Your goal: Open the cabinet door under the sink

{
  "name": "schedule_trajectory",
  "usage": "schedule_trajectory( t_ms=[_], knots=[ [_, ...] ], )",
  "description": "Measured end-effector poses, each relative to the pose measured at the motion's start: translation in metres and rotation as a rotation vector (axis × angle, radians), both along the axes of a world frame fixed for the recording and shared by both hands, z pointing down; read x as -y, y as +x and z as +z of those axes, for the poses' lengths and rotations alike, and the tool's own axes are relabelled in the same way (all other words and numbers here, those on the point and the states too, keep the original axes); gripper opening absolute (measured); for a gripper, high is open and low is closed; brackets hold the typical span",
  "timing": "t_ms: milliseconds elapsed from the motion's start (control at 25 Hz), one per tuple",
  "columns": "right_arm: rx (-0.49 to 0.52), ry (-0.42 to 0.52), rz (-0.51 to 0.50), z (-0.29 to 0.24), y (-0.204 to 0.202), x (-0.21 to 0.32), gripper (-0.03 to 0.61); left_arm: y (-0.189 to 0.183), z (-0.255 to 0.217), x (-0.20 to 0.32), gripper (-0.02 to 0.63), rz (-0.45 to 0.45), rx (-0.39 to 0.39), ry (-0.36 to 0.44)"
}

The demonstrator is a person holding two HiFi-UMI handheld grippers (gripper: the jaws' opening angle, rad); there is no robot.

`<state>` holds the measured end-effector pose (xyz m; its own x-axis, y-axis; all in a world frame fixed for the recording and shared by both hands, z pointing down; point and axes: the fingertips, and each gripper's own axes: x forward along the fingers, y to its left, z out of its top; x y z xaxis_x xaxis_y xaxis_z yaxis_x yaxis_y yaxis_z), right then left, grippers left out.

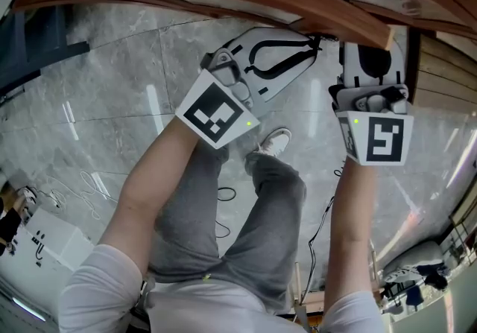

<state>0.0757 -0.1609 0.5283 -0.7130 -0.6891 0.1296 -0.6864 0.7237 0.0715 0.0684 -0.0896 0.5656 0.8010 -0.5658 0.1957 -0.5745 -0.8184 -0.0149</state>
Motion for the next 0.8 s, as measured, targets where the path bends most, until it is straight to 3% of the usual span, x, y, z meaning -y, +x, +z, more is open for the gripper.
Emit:
schedule_trajectory(
  t_ms=[240,600,800],
  knots=[
    [-0.091,0.012,-0.038,0.007,-0.012,0.003,0.031,-0.004,-0.003,-0.007,0.043,0.003,-0.008,-0.006],
    [-0.069,-0.024,-0.066,0.005,-0.01,-0.018,0.029,-0.004,-0.004,-0.023,0.046,-0.003,-0.035,-0.028],
    [-0.123,-0.023,-0.061,0.002,-0.015,-0.03,0.029,-0.009,-0.007,-0.037,0.051,-0.01,-0.034,-0.05]
  ],
)
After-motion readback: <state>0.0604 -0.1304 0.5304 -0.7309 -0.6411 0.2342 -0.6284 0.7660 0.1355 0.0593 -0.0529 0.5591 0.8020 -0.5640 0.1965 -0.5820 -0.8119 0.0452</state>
